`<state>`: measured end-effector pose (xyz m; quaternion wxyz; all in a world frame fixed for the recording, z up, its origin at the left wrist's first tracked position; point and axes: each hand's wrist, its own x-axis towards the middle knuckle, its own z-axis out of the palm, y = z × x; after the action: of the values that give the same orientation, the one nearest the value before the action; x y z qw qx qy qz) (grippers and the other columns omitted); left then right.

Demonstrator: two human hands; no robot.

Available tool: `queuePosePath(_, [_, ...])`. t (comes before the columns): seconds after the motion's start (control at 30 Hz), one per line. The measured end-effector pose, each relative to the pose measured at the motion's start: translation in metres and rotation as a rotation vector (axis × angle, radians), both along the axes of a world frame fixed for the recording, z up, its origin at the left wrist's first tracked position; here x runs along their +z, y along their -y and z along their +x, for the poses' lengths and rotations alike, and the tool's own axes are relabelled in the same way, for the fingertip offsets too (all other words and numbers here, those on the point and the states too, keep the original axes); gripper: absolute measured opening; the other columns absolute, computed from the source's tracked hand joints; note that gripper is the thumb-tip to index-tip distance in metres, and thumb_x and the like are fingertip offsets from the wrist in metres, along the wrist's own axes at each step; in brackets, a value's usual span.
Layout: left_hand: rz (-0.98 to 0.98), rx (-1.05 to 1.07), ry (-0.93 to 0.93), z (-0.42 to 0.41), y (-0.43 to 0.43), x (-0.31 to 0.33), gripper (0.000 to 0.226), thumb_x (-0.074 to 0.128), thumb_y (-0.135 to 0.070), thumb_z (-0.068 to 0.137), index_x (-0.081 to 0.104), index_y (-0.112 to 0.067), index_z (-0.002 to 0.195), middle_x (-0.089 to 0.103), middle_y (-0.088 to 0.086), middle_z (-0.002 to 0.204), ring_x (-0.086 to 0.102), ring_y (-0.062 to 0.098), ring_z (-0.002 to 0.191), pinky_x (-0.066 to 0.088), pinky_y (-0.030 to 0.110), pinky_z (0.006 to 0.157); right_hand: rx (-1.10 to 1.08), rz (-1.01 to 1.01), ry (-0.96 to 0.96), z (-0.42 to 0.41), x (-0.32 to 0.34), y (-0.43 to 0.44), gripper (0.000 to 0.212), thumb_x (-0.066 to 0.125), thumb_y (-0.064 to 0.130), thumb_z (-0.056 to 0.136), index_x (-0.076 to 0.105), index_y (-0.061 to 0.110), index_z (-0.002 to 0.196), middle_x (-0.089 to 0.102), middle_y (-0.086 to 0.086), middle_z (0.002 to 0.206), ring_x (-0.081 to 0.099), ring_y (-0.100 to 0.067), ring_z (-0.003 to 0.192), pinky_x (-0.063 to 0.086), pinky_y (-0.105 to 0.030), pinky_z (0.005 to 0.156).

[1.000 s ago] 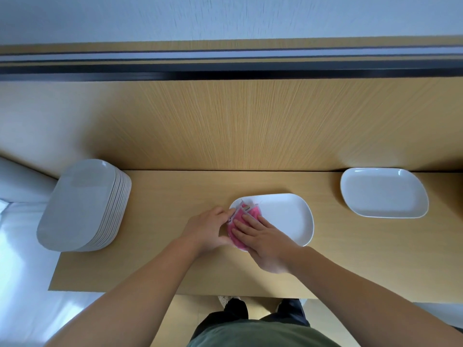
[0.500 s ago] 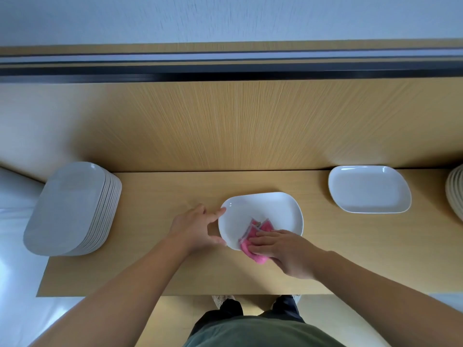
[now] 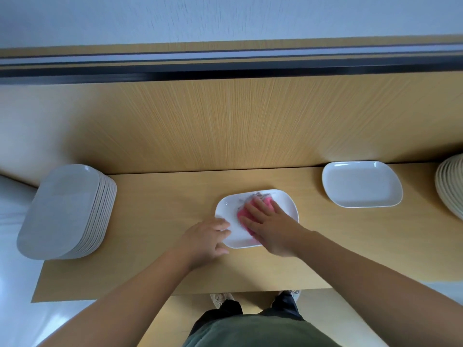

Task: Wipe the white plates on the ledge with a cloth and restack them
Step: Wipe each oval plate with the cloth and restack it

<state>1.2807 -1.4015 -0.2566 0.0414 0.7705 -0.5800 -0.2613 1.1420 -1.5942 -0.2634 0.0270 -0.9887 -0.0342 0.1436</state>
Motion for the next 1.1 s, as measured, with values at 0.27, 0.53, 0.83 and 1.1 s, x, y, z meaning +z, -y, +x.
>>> queuePosePath(0.27, [-0.024,-0.073,0.055,-0.001,0.002,-0.011,0.049,0.046,-0.049,0.092,0.072,-0.012,0.111,0.055,0.001,0.138,0.043,0.011,0.135,0.006,0.019,0.115,-0.064,0.017,-0.170,0.004,-0.014,0.009,0.067,0.010,0.053,0.093,0.021,0.024,0.152,0.025,-0.004,0.159,0.017,-0.035,0.147,-0.002,-0.051,0.120])
queuePosePath(0.53, [-0.066,-0.103,0.063,-0.005,0.004,-0.017,0.052,0.034,-0.052,0.083,0.077,-0.025,0.068,0.074,-0.013,0.097,0.067,0.003,0.098,0.043,0.020,0.095,-0.175,-0.001,-0.191,-0.019,-0.002,0.033,0.076,-0.036,0.058,0.075,-0.025,0.024,0.142,-0.018,0.000,0.159,-0.028,-0.021,0.137,-0.012,-0.046,0.117])
queuePosePath(0.83, [-0.132,-0.056,0.120,-0.008,0.000,-0.024,0.049,0.036,-0.047,0.084,0.074,-0.022,0.065,0.074,-0.010,0.096,0.068,0.006,0.097,0.055,0.023,0.078,-0.293,0.122,-0.247,-0.051,0.004,0.023,0.102,-0.051,0.064,0.053,-0.022,0.027,0.143,-0.024,0.009,0.149,-0.027,-0.015,0.138,-0.016,-0.035,0.115])
queuePosePath(1.1, [-0.171,-0.062,0.129,-0.010,0.003,-0.023,0.051,0.033,-0.049,0.081,0.075,-0.026,0.063,0.074,-0.015,0.093,0.068,-0.001,0.093,0.052,0.014,0.071,-0.288,0.250,0.041,-0.075,-0.006,0.015,0.045,0.036,0.040,0.100,0.059,0.020,0.133,0.061,0.003,0.133,0.057,-0.021,0.124,0.051,-0.044,0.097])
